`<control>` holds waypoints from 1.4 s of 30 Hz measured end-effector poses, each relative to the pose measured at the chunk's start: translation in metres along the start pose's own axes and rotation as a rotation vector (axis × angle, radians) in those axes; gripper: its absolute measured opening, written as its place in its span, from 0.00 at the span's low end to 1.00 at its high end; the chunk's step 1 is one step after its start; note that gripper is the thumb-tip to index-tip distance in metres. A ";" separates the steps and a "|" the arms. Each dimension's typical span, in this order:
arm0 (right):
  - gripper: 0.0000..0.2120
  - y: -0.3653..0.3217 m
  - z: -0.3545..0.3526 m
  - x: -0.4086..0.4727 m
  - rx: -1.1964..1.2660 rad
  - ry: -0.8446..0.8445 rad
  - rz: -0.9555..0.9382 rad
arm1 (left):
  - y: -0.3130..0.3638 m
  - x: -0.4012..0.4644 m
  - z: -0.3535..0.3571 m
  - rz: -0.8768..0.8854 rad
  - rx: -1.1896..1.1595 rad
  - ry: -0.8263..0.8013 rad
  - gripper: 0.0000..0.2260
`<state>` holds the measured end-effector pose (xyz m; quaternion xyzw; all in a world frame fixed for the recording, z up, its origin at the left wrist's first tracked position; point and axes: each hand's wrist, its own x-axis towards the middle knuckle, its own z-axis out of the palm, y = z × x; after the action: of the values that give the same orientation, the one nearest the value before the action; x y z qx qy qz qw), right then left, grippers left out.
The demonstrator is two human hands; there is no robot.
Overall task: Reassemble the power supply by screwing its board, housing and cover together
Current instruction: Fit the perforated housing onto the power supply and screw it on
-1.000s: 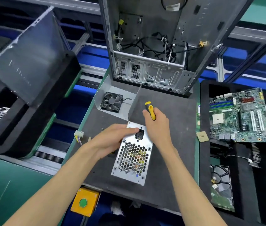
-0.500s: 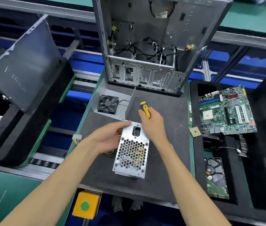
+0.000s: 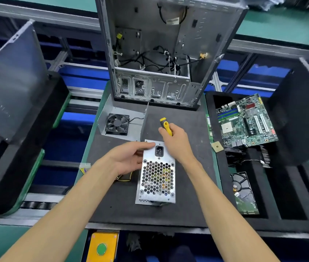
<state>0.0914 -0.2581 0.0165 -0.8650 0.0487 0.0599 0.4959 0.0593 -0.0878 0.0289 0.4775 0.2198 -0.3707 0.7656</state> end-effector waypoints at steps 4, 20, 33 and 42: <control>0.20 0.002 -0.001 0.003 -0.029 -0.086 -0.022 | 0.002 0.000 -0.001 0.023 0.032 0.002 0.12; 0.29 -0.021 0.003 0.018 -0.588 -0.255 -0.409 | -0.015 -0.038 -0.063 0.319 1.149 0.491 0.17; 0.29 -0.016 -0.001 0.012 -0.429 -0.282 -0.470 | -0.066 -0.014 -0.092 0.441 1.724 0.510 0.06; 0.27 -0.001 -0.027 0.002 -0.271 -0.220 -0.467 | -0.059 -0.037 -0.068 0.474 1.223 0.303 0.03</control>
<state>0.0949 -0.2808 0.0301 -0.8994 -0.2145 0.0435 0.3785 -0.0083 -0.0293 -0.0095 0.9073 -0.0354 -0.1793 0.3786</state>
